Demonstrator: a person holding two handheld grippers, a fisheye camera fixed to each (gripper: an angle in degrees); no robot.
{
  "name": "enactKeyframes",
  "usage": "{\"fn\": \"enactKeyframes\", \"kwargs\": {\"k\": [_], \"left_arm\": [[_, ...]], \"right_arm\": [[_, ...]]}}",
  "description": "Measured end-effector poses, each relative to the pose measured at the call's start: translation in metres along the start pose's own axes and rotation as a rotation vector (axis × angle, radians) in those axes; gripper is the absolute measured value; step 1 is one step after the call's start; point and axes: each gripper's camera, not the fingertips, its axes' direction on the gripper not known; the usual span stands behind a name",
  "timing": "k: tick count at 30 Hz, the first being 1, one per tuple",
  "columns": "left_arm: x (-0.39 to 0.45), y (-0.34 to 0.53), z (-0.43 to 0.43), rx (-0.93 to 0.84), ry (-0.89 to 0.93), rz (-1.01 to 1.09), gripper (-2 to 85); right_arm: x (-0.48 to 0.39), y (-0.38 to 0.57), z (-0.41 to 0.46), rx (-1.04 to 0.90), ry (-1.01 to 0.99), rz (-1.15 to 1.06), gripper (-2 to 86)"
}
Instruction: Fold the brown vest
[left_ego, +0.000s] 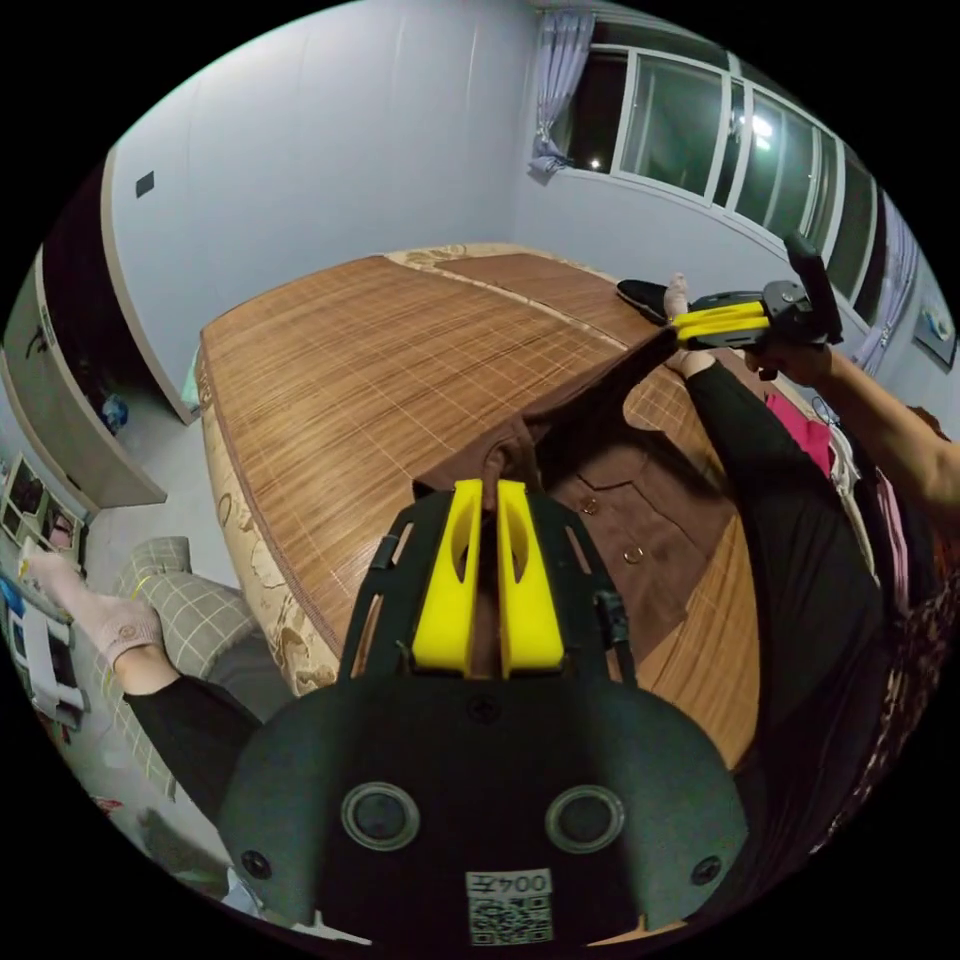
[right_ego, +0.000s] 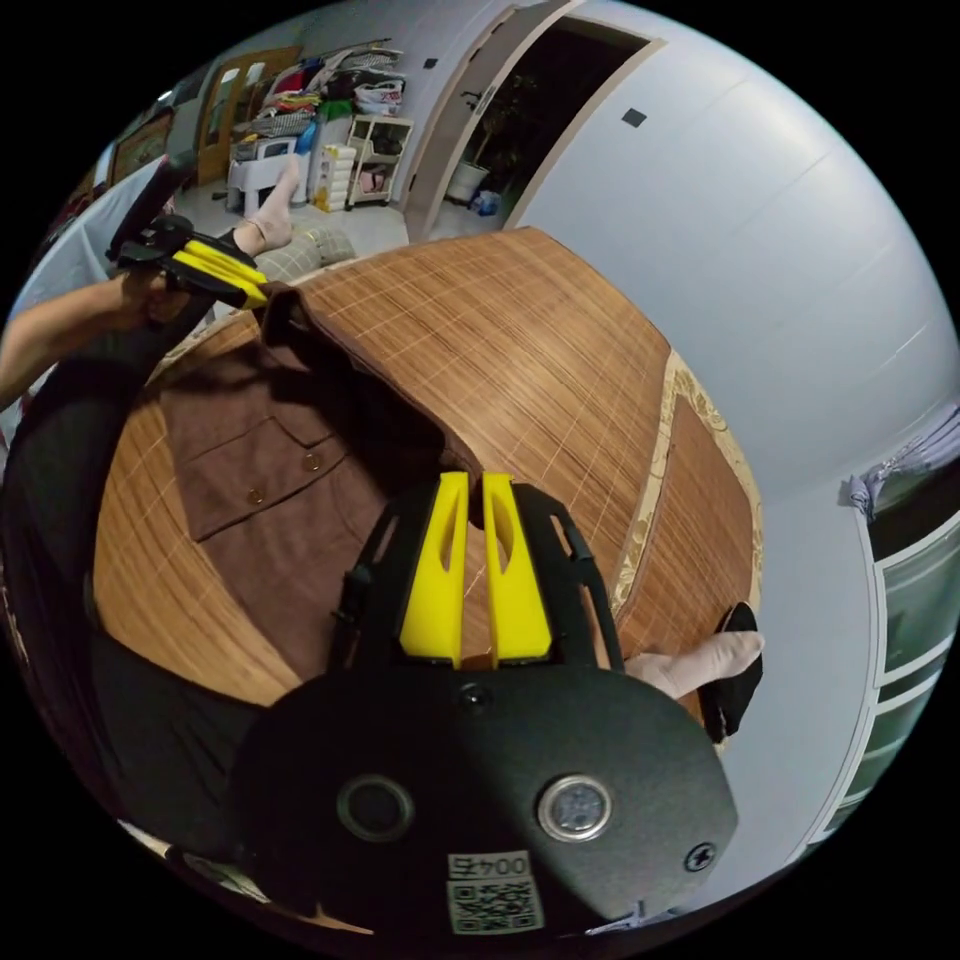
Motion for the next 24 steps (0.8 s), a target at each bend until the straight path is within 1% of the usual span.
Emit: {"fn": "enactKeyframes", "kwargs": {"k": [4,10,17,24], "left_arm": [[0.025,0.038,-0.011,-0.022,-0.038,0.079,1.5],[0.048,0.084,-0.014,-0.04,-0.046,0.113,1.5],[0.06,0.117,-0.019,-0.027,-0.036,0.108,1.5],[0.06,0.134,-0.017,-0.04,-0.047,0.116,1.4]], "right_arm": [[-0.052,0.033,-0.019,-0.012,-0.002,-0.006,2.7],[-0.117,0.073,-0.026,-0.062,0.011,-0.014,2.3],[-0.16,0.107,-0.029,-0.082,0.02,0.024,1.9],[-0.196,0.127,-0.022,-0.127,0.018,-0.002,1.8]]}}
